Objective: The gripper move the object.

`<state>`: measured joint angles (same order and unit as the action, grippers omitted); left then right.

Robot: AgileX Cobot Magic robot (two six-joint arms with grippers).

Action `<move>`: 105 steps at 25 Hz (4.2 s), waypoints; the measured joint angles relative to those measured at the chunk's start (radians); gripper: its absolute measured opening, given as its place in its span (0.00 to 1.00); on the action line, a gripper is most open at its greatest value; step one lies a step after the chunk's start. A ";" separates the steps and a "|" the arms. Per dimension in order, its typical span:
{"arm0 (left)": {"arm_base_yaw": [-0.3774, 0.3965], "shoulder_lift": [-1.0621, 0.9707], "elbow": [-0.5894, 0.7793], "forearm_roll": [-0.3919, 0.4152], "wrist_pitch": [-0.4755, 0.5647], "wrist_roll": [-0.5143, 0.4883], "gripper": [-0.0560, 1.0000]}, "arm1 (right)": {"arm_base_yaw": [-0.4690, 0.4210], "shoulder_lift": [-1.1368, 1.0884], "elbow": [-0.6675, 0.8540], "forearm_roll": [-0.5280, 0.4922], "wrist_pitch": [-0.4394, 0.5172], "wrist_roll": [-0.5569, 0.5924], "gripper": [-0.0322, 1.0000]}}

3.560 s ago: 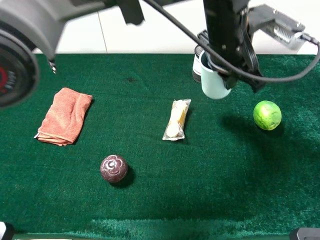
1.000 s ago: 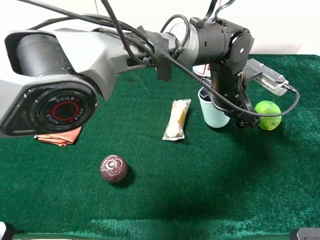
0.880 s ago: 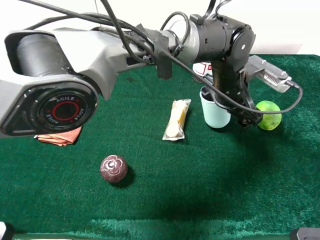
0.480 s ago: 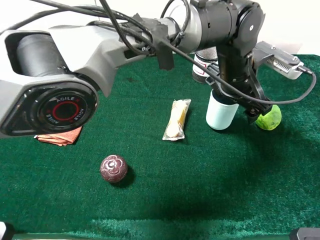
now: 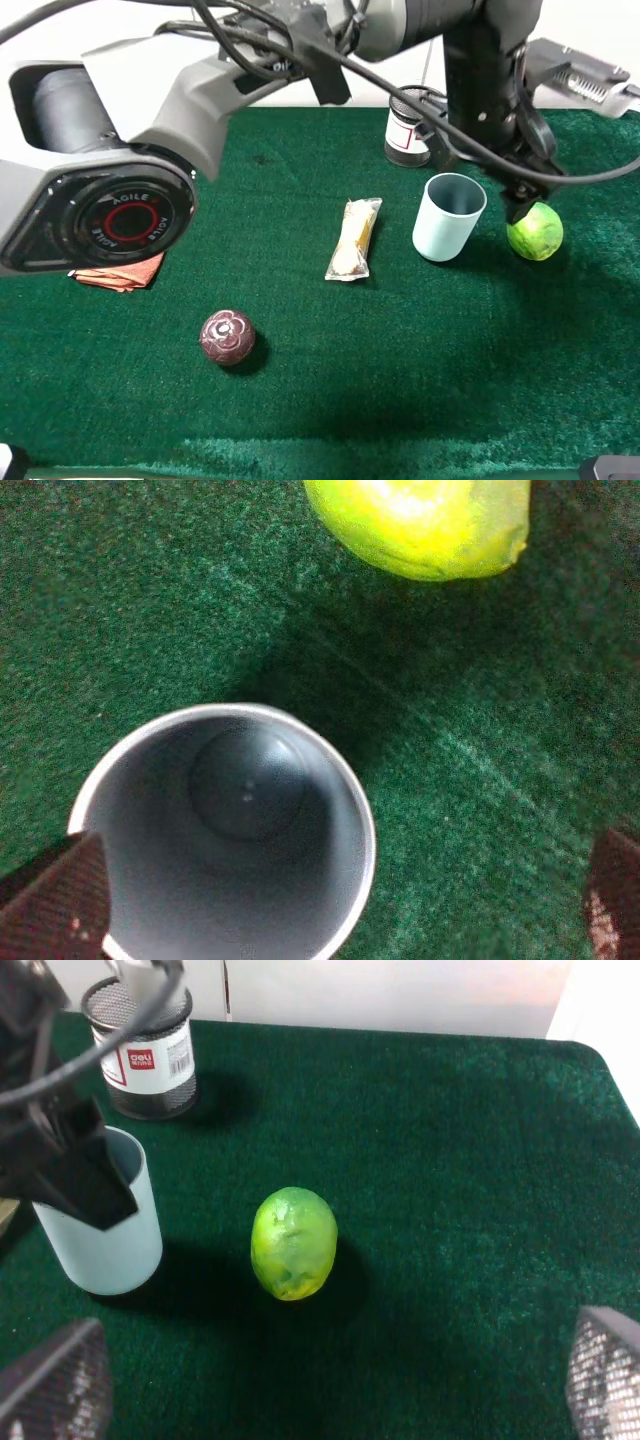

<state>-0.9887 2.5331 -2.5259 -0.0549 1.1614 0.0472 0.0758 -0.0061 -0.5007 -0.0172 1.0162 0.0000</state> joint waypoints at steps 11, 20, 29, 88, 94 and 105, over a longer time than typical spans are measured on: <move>0.000 -0.041 -0.092 0.037 0.002 -0.034 0.99 | 0.000 0.000 0.000 0.000 0.000 0.000 0.71; 0.003 -0.167 -0.027 0.074 0.003 -0.047 0.99 | 0.000 0.000 0.000 0.000 0.000 0.000 0.71; 0.070 -0.444 0.370 0.083 0.002 -0.047 1.00 | 0.000 0.000 0.000 0.000 0.000 0.000 0.71; 0.989 -2.494 2.042 0.070 -0.111 -0.003 1.00 | 0.000 0.000 0.000 0.000 0.000 0.000 0.71; 0.989 -2.537 2.042 0.055 -0.108 0.005 1.00 | 0.000 0.000 0.000 0.000 0.000 0.000 0.71; 0.989 -2.537 2.042 0.055 -0.108 0.005 1.00 | 0.000 0.000 0.000 0.000 -0.001 0.000 0.71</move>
<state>0.0008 -0.0041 -0.4843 0.0000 1.0536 0.0520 0.0758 -0.0061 -0.5007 -0.0172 1.0157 0.0000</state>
